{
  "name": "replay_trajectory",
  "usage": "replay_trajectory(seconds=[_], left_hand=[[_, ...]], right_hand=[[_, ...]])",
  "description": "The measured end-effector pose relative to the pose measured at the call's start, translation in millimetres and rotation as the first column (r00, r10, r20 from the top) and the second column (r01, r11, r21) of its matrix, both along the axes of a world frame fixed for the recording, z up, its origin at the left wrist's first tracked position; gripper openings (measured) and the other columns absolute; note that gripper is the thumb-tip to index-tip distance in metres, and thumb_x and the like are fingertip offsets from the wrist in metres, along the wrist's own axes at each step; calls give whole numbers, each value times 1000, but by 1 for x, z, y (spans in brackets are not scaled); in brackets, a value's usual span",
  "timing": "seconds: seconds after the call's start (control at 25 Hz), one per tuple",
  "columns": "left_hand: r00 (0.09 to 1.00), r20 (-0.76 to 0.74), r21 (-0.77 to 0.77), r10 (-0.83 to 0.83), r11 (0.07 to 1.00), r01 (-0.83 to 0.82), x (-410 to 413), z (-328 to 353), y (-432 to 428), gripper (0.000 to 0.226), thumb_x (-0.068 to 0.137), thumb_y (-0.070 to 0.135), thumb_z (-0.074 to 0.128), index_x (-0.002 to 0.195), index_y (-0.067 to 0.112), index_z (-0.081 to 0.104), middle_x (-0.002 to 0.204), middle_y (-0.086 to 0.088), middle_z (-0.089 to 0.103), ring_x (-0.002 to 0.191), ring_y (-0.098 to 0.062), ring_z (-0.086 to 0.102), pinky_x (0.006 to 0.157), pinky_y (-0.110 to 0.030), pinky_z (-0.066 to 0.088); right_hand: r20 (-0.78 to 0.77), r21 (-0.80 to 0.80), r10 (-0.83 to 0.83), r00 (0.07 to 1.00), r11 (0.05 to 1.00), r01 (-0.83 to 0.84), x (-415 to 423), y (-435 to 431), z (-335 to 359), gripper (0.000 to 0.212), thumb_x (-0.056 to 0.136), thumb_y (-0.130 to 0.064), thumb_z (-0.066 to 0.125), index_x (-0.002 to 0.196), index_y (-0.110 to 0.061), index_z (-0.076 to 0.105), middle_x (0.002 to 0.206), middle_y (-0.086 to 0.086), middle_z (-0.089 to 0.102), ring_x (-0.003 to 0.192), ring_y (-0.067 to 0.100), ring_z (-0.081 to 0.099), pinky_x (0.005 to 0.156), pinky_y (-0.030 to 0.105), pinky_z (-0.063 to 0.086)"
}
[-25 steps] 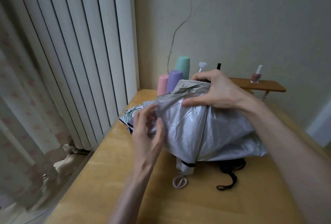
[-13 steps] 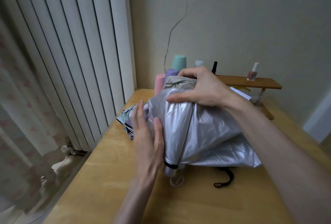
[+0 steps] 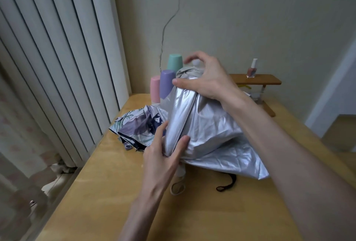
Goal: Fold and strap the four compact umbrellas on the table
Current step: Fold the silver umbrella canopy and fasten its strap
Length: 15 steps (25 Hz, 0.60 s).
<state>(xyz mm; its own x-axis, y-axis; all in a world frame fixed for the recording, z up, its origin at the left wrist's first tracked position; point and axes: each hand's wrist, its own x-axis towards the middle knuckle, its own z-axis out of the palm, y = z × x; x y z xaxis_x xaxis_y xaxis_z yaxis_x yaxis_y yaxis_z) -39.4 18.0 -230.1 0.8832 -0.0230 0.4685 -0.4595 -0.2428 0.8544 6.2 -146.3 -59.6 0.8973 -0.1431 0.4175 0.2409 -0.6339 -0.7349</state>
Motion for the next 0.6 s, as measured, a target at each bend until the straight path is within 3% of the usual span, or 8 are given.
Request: replay_trajectory(seconds=[0.08, 0.16, 0.24, 0.36, 0.48, 0.6], left_hand=[[989, 111, 82, 95, 991, -105, 0, -2, 1, 60, 90, 75, 59, 136, 37, 62, 93, 15, 78, 81, -9, 75, 70, -39, 60], [957, 230, 200, 175, 954, -223, -2, -3, 1, 66, 94, 78, 49, 139, 31, 61, 83, 4, 77, 68, -24, 72, 57, -42, 56], [926, 306, 298, 219, 902, -312, -4, -2, 0, 76, 98, 79, 38, 141, 21, 61, 86, -6, 76, 65, -34, 69, 50, -41, 52], [927, 264, 310, 266, 887, -342, -8, 1, -4, 65, 102, 71, 40, 144, 23, 49, 127, -4, 60, 77, -32, 68, 53, -40, 52], [932, 206, 281, 297, 895, -347, -14, 1, -6, 59, 101, 74, 37, 140, 30, 44, 123, 1, 43, 75, -24, 59, 55, -36, 49], [938, 127, 242, 323, 907, -345, -15, 1, -6, 62, 99, 77, 30, 135, 34, 54, 115, 5, 47, 79, -20, 57, 64, -35, 46]], right_hand=[[-42, -104, 4, 999, 995, -8, -4, 1, 7, 57, 74, -44, 89, 127, -35, 71, 121, -10, 70, 114, 11, 65, 102, 32, 52], [-144, -226, -45, 989, 974, 11, -4, 1, 16, 43, 76, -44, 84, 115, -30, 76, 108, -8, 74, 101, 14, 69, 88, 29, 55], [-174, -299, -128, 976, 952, 71, -1, 5, 19, 29, 78, -43, 79, 95, -19, 76, 90, -3, 72, 85, 21, 65, 69, 30, 49], [-62, -269, -204, 977, 946, 180, 5, 11, 12, 24, 81, -35, 73, 85, -11, 75, 78, 4, 69, 79, 28, 62, 64, 32, 45], [-7, -237, -259, 966, 939, 250, 5, 11, 5, 27, 82, -33, 75, 84, -7, 76, 73, 9, 68, 77, 30, 63, 61, 33, 44], [0, -177, -278, 961, 946, 273, 3, 12, 4, 28, 81, -31, 75, 68, -7, 65, 58, 2, 52, 64, 25, 50, 54, 31, 39]])
